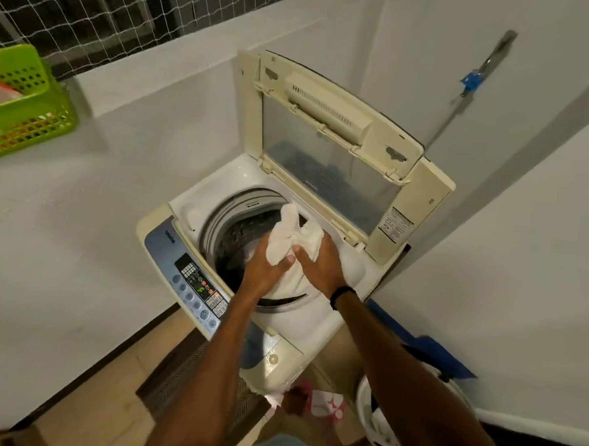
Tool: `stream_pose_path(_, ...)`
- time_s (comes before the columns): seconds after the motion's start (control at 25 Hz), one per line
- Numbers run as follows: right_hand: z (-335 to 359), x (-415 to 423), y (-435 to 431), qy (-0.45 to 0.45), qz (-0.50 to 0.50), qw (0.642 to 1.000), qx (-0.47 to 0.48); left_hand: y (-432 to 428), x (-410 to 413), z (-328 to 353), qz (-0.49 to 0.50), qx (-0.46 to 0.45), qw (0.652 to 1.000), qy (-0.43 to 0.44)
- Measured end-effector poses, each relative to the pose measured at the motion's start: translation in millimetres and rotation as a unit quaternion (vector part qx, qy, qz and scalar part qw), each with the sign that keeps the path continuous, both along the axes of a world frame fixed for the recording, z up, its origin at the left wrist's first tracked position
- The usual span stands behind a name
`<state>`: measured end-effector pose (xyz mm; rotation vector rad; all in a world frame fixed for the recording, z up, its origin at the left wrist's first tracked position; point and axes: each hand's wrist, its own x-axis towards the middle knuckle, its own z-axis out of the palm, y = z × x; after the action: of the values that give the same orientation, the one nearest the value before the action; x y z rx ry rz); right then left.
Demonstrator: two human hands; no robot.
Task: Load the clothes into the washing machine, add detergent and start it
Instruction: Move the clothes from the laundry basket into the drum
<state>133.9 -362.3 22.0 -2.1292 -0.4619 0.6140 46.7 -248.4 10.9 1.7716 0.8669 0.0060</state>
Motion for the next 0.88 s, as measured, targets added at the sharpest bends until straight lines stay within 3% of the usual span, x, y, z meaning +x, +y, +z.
stream_pose_path(0.08, -35, 26, -9, 0.036, 0.057, 0.988, -0.137, 10, 7, -29, -0.110, 0.080, 0.971, 0.196)
stream_pose_path(0.12, -42, 29, -14, 0.041, 0.060, 0.982, -0.177, 6, 9, -36, -0.129, 0.103, 0.956, 0.241)
stream_pose_path(0.24, -46, 27, -51, 0.013, 0.007, 0.992, -0.129, -36, 24, -34, -0.076, 0.133, 0.976, 0.153)
stream_pose_path(0.28, -52, 25, -71, 0.046, -0.038, 0.993, -0.097, -57, 30, -31, -0.062, 0.149, 0.980, 0.114)
stream_pose_path(0.36, -70, 21, -116, 0.120, -0.146, 0.981, -0.043, -101, 41, -32, -0.069, 0.189, 0.978, 0.045)
stream_pose_path(0.48, -98, 11, -192, 0.168, -0.281, 0.944, -0.028, -175, 57, -43, -0.135, 0.167, 0.977, 0.006)
stream_pose_path(0.68, -168, -28, -323, 0.314, -0.374, 0.869, -0.082, -290, 70, -96, -0.354, 0.151, 0.913, 0.138)
stream_pose_path(0.88, -314, -56, -425, 0.434, -0.406, 0.794, -0.126, -373, 69, -227, -0.426, 0.110, 0.863, 0.248)
